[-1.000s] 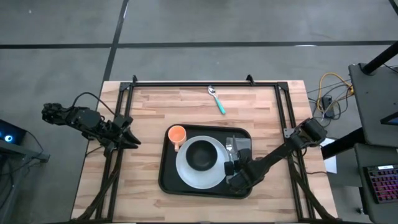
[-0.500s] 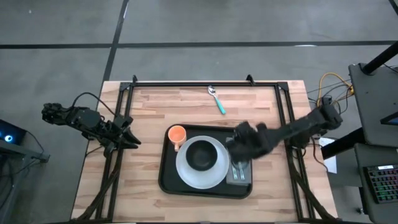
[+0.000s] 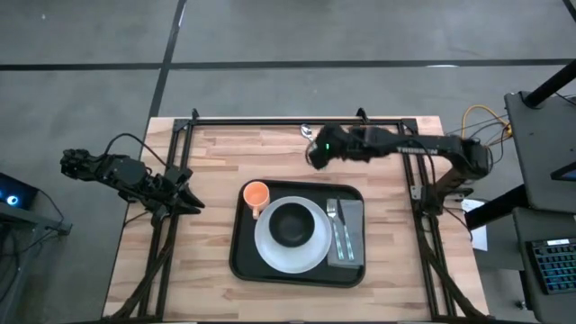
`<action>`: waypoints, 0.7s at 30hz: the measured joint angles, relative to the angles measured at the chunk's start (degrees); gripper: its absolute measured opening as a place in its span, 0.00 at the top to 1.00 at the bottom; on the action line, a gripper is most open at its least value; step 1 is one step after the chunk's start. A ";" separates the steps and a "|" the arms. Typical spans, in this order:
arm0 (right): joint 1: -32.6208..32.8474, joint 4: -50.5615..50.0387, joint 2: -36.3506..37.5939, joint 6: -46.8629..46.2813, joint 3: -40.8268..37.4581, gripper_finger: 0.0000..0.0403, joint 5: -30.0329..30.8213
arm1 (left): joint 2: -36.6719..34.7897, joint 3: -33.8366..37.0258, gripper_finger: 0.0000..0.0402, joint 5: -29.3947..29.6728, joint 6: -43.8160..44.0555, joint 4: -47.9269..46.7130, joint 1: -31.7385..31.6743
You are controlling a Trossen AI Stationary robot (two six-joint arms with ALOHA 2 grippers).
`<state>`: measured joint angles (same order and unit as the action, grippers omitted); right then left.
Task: Set up tray
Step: Put the green spoon on top of the gray napkin to the right of the green knife
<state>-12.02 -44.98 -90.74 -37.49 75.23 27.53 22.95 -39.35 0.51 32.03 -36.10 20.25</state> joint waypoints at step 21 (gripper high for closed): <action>-13.90 1.30 -26.60 14.13 16.50 0.77 -13.26 | -0.06 0.00 0.80 -0.04 0.04 -0.04 0.02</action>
<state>-25.93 -43.69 -117.34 -23.36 91.73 14.27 22.90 -39.35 0.47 32.08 -36.14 20.27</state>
